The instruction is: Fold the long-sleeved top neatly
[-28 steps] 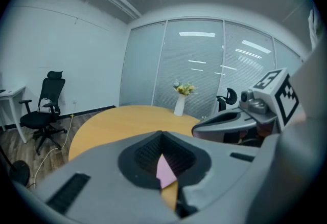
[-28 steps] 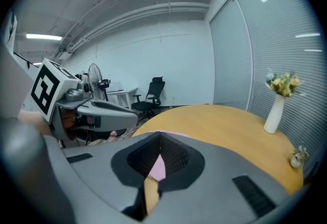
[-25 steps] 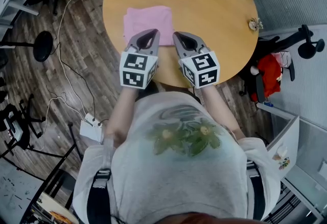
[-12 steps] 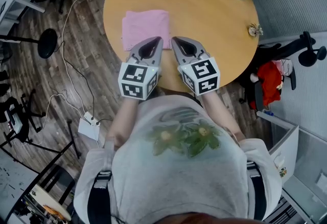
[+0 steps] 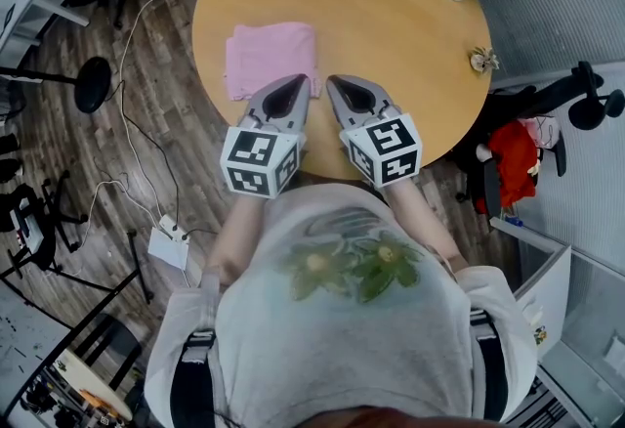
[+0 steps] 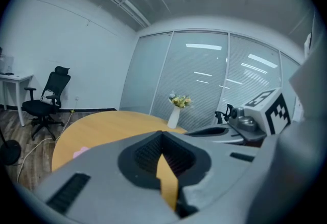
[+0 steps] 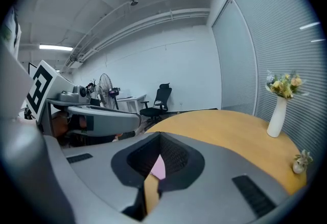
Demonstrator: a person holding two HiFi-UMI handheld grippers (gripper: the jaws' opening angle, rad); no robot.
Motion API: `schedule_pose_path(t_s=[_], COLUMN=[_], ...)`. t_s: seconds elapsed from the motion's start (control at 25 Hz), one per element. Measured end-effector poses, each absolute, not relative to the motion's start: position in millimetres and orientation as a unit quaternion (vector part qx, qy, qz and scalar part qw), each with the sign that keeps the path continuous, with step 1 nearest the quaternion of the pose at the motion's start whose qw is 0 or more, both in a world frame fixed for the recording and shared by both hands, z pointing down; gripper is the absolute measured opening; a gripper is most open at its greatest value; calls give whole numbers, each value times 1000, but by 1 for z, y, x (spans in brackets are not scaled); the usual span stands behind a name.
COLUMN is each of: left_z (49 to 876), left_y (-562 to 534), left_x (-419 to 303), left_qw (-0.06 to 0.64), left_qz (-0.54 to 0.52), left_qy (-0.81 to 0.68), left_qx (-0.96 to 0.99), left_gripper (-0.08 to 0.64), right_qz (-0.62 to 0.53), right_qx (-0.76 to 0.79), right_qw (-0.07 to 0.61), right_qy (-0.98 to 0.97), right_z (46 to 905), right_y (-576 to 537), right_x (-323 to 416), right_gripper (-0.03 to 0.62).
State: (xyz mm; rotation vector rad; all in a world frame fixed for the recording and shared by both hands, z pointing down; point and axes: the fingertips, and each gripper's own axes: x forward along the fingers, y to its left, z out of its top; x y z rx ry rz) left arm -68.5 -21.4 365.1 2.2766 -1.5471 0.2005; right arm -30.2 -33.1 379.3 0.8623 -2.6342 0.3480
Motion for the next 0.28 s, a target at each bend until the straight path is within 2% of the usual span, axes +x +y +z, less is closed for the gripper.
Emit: schedule_pose_path(t_s=[0.28], left_z=[369], left_y=[-23], left_x=[-56], left_qw=[183], left_qz=[76], left_qy=[-551], left_qx=[810], left_gripper=[3], right_qz=[121], right_qx=[304], right_qw=[172], right_qy=[-929], right_z=[385], right_y=[-31], right_x=[-16], right_gripper=[17])
